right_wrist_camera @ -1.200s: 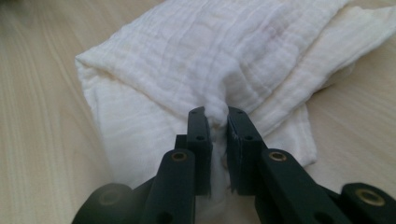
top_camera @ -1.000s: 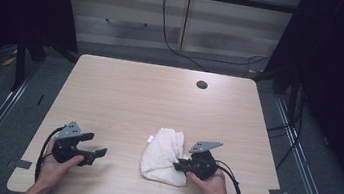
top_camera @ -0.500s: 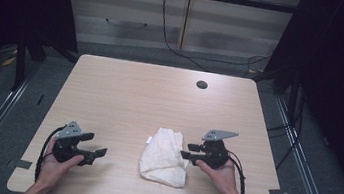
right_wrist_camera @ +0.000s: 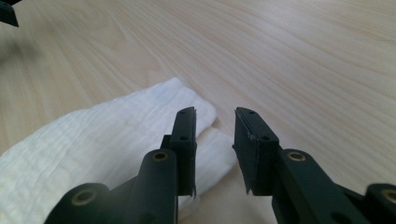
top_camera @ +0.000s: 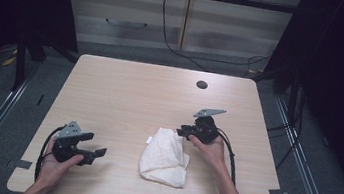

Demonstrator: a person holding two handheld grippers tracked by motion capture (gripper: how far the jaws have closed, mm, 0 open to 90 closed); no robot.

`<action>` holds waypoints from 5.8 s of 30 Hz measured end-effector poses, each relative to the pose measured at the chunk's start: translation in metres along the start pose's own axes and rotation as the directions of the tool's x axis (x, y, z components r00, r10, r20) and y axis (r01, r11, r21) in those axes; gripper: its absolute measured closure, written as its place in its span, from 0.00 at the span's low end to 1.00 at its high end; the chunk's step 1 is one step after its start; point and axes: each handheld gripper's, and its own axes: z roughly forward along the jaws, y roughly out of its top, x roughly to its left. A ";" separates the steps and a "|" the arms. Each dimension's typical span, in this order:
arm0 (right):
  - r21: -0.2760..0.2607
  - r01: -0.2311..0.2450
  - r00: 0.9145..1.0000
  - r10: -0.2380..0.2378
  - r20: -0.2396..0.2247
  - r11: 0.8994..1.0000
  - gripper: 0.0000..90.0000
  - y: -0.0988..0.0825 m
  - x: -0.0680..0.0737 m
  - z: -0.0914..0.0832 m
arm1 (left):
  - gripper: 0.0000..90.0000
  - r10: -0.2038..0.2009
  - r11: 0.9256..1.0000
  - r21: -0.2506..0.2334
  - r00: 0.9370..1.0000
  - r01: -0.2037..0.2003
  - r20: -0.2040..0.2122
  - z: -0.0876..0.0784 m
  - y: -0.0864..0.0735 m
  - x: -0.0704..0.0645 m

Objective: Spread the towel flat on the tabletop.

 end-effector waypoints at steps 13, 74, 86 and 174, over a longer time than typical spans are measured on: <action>0.047 -0.019 1.000 0.019 0.014 0.999 0.76 -0.010 -0.010 0.021 | 0.22 0.001 1.000 -0.008 1.000 -0.001 -0.001 -0.001 0.000 0.001; -0.308 0.174 0.970 -0.216 -0.109 0.935 0.99 0.110 0.087 -0.073 | 0.22 -0.021 1.000 -0.020 1.000 0.021 -0.013 -0.004 -0.001 0.005; -0.101 0.056 0.981 -0.074 -0.179 0.993 0.99 0.021 0.067 -0.017 | 0.22 -0.019 1.000 -0.011 1.000 0.019 -0.011 -0.001 0.000 0.003; -0.321 0.008 0.989 -0.055 -0.137 0.947 0.99 0.016 0.061 -0.074 | 0.96 -0.027 0.971 -0.224 0.972 0.081 0.233 0.046 0.097 -0.039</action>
